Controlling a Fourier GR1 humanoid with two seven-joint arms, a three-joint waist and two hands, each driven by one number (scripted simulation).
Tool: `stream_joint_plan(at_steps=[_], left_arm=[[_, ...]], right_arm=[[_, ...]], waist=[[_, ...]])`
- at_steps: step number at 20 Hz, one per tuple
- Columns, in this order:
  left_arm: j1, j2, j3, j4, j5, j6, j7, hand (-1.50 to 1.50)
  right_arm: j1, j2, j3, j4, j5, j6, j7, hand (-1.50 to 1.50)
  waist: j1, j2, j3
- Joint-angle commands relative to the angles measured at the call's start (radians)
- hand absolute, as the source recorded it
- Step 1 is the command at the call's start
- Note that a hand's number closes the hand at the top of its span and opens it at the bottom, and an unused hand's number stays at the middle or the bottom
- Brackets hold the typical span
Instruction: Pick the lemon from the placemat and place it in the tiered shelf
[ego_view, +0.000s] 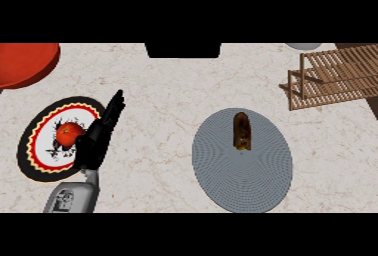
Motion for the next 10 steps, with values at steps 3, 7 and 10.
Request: stream_joint_plan(at_steps=[3,7,10], left_arm=[[-0.039,-0.030,-0.011,0.042,-0.033,0.039,0.002,0.00],[-0.012,-0.047,-0.037,0.008,-0.047,0.048,0.027,0.00],[0.014,-0.017,-0.006,-0.012,-0.009,0.011,-0.010,0.00]], right_arm=[[-0.138,-0.119,-0.084,0.012,-0.017,0.024,0.129,1.50],[-0.315,-0.201,-0.085,0.232,-0.005,-0.013,0.129,1.50],[-0.360,-0.230,-0.102,0.371,0.041,-0.049,0.033,1.50]], waist=[[-0.004,0.000,0.000],[0.008,0.001,0.000],[0.010,0.003,0.000]])
